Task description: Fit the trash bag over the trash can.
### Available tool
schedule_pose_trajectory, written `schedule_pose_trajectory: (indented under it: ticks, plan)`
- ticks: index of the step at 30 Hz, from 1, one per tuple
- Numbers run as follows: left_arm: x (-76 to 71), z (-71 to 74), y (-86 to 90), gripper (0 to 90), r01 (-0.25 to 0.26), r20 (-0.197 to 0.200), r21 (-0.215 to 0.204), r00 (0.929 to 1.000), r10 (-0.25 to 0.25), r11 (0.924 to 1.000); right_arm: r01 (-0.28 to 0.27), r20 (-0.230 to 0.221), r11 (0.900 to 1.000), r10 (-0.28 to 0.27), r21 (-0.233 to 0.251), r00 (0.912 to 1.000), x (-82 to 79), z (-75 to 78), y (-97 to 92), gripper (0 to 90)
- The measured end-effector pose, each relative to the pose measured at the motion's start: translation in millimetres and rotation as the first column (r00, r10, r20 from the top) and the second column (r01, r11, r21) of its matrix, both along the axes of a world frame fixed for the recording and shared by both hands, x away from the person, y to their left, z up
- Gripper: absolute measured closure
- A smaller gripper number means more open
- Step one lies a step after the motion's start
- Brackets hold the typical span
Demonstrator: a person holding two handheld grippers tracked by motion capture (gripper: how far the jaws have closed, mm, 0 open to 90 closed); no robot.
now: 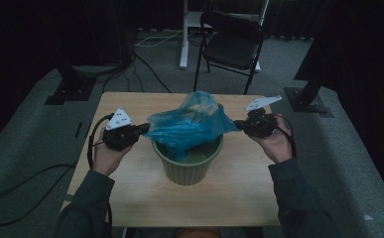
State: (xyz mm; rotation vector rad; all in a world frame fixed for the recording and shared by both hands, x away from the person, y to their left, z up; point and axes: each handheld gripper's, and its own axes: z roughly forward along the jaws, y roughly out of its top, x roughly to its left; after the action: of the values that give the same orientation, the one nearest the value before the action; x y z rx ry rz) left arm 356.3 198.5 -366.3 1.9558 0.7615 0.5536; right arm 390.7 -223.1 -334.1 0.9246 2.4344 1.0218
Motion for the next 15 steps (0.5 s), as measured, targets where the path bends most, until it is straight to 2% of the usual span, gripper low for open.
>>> schedule_pose_trajectory:
  ticks: [7, 15]
  plan:
    - [5.5, -6.4, 10.9, 89.4, -0.035, -0.023, -0.011, 0.9991, 0.035, 0.9993, 0.02, 0.003, 0.9998, -0.02, 0.009, 0.9998, -0.9, 0.7, -8.7, 90.0]
    - [9.0, -9.9, 13.8, 89.3, -0.06, -0.038, -0.015, 0.9976, 0.059, 0.9981, 0.036, -0.008, 0.9991, -0.036, 0.024, 0.9993, -1.6, 0.0, -15.4, 90.0]
